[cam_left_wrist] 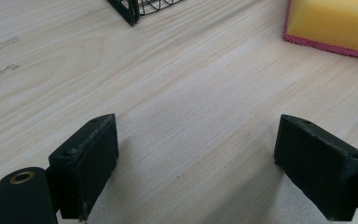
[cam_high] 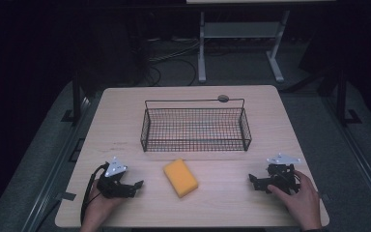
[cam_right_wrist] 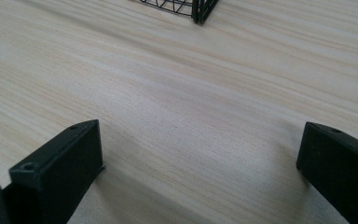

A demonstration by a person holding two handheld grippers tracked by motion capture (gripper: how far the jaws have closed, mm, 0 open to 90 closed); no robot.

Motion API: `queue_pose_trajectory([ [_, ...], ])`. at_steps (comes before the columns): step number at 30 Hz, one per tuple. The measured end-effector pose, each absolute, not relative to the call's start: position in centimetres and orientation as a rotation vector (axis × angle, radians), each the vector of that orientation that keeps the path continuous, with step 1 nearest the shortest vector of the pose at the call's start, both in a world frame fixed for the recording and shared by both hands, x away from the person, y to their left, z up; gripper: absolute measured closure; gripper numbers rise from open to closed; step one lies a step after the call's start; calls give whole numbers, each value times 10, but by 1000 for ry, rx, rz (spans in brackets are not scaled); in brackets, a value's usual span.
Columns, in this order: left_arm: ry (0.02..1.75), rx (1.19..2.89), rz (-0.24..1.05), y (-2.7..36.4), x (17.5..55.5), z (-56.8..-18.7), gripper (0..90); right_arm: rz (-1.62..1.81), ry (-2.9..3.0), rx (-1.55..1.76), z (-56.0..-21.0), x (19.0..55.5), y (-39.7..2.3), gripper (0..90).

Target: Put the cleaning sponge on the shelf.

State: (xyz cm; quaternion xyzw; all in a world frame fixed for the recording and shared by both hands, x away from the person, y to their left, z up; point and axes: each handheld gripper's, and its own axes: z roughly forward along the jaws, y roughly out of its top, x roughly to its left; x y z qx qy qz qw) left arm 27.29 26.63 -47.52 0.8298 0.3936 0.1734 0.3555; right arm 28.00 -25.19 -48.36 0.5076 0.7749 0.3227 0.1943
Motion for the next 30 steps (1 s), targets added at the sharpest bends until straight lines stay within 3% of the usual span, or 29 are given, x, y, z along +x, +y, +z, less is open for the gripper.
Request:
queue_pose_trajectory([
  [15,1016,2147,446,267,273,-474,158,905,2172,1430,-483,280,-252,0],
  [23,974,2148,395,264,268,-465,435,905,2172,1432,-483,280,-251,0],
  [24,965,2152,392,264,268,-464,435,905,2172,1432,-483,280,-251,0],
  [25,959,2150,375,262,268,-462,555,906,2173,1426,-484,280,-252,0],
  [30,924,2168,316,252,266,-453,817,906,2172,1428,-483,280,-251,0],
])
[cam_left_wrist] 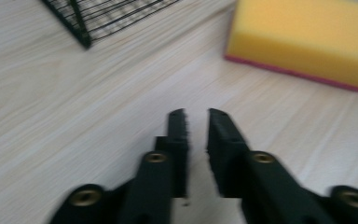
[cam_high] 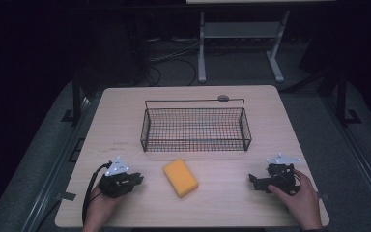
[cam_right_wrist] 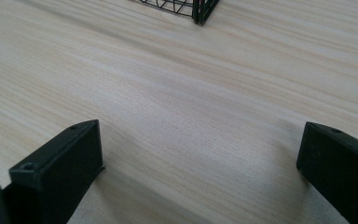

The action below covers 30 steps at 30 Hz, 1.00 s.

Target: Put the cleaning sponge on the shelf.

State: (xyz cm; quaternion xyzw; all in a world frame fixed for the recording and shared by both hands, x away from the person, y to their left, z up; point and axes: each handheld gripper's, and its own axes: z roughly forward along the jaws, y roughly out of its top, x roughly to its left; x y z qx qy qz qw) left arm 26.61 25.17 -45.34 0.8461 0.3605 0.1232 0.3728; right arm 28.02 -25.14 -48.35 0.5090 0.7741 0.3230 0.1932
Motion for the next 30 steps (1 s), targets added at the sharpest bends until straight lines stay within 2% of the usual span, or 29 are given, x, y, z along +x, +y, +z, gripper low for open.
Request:
queue_pose_trajectory([
  [2,910,2176,282,247,265,-452,890,906,2172,1428,-483,280,-251,0],
  [3,910,2176,282,247,265,-452,894,906,2172,1428,-483,280,-251,0],
  [9,851,2184,209,231,262,-450,895,907,2172,1429,-483,280,-251,0],
  [30,699,2235,76,183,259,-456,895,906,2172,1421,-484,281,-251,0],
])
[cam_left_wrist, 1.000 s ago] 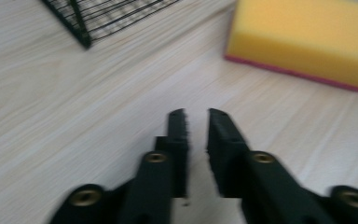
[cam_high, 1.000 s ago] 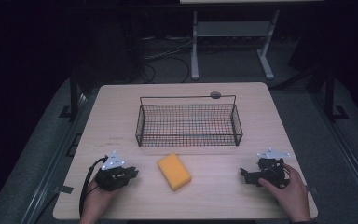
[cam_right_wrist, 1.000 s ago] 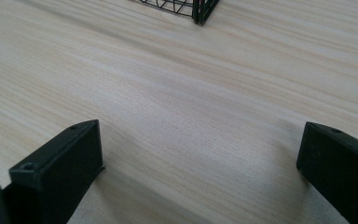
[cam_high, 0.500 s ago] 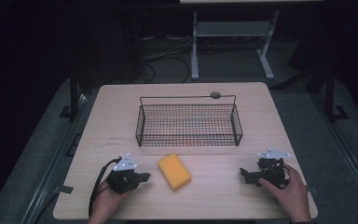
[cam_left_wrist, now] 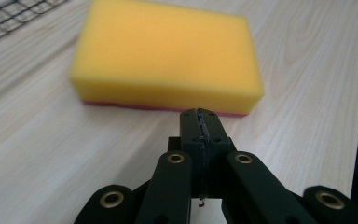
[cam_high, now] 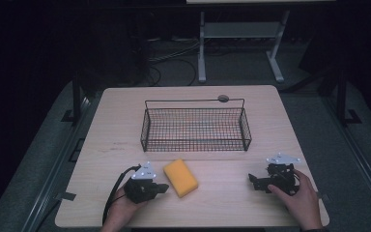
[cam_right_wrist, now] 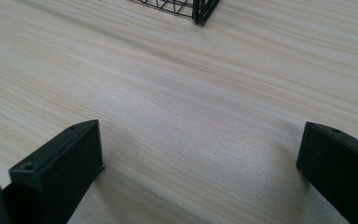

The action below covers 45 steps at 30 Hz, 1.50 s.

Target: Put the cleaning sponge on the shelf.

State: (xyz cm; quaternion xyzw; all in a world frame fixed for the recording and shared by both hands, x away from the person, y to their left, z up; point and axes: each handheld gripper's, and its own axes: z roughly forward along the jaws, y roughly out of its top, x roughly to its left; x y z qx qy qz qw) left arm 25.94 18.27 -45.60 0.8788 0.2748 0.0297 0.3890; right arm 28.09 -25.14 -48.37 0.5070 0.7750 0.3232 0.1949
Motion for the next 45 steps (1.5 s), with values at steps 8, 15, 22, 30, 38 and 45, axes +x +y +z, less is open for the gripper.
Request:
queue_pose_trajectory([
  [8,643,2259,33,163,260,-459,896,905,2174,1420,-484,281,-251,0],
  [15,613,2267,20,150,262,-459,895,905,2174,1420,-484,281,-251,0],
  [22,598,2268,10,140,265,-459,895,905,2174,1420,-484,281,-251,0],
  [30,574,2262,5,130,266,-454,895,905,2174,1420,-484,281,-251,0],
  [38,643,2206,80,158,275,-438,896,906,2177,1419,-484,282,-251,0],
  [45,714,2172,163,188,290,-428,897,906,2176,1420,-484,282,-251,0],
])
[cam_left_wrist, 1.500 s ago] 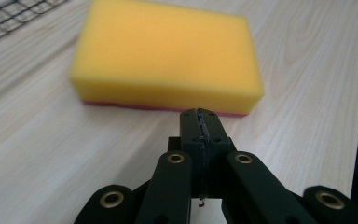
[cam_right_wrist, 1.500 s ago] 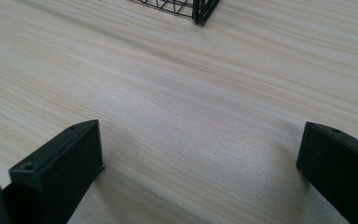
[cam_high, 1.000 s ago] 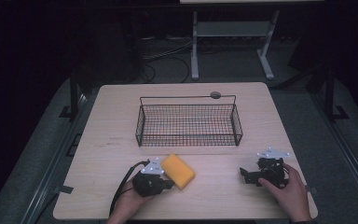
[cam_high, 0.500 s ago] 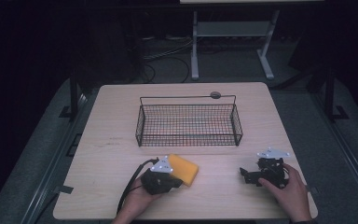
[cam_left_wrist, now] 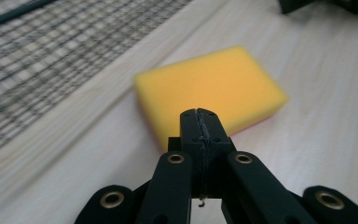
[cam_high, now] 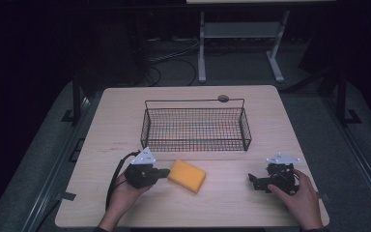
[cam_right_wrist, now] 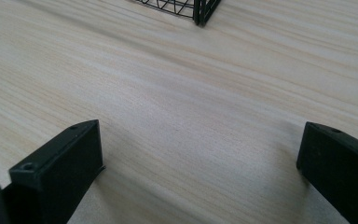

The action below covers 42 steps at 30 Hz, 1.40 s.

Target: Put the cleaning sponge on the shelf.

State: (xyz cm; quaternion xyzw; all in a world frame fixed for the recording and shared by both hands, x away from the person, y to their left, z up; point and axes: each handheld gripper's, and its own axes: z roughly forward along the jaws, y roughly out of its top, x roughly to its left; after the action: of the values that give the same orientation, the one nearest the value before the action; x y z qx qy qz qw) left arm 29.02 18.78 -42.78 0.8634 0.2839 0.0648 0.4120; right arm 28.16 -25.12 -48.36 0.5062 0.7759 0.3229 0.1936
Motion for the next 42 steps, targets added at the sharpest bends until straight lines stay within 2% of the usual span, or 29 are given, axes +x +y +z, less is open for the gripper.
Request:
queue_pose_trajectory([
  [6,764,2190,184,200,304,-437,897,906,2177,1421,-484,282,-251,0],
  [12,761,2233,166,194,310,-446,897,907,2176,1422,-484,282,-251,0],
  [42,632,2300,58,170,275,-446,896,906,2177,1420,-484,282,-251,0],
])
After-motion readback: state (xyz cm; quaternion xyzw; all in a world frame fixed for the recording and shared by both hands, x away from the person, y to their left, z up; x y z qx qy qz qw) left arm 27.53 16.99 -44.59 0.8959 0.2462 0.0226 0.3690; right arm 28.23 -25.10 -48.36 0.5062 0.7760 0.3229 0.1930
